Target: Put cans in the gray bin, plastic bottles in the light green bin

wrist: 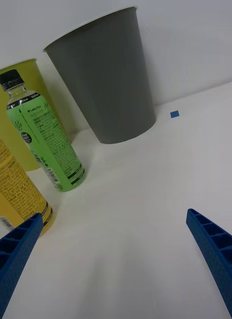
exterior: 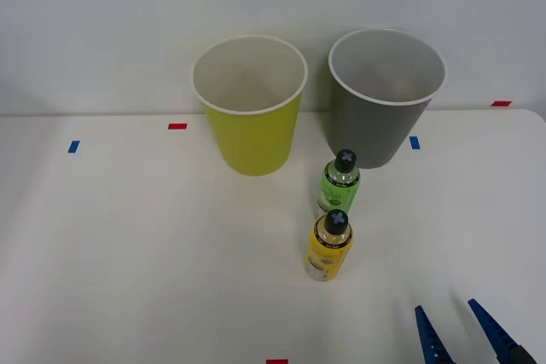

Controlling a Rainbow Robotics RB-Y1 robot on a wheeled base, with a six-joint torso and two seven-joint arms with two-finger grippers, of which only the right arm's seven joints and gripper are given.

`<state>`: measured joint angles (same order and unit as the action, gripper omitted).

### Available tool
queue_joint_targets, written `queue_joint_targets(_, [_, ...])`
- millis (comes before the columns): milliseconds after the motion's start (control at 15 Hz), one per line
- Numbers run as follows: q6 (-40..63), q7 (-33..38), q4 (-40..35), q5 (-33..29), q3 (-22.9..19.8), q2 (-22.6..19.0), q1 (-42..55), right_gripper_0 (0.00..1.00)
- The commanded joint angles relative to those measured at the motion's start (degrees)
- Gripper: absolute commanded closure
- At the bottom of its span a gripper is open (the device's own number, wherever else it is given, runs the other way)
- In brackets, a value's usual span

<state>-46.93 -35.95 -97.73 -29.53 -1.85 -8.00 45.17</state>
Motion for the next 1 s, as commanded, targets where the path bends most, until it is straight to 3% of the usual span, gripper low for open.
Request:
queue_joint_targets(67, [0.0,0.0,0.0,0.0,0.0,0.0,0.0,0.00])
queue_joint_targets(1000, [0.0,0.0,0.0,0.0,0.0,0.0,0.0,0.00])
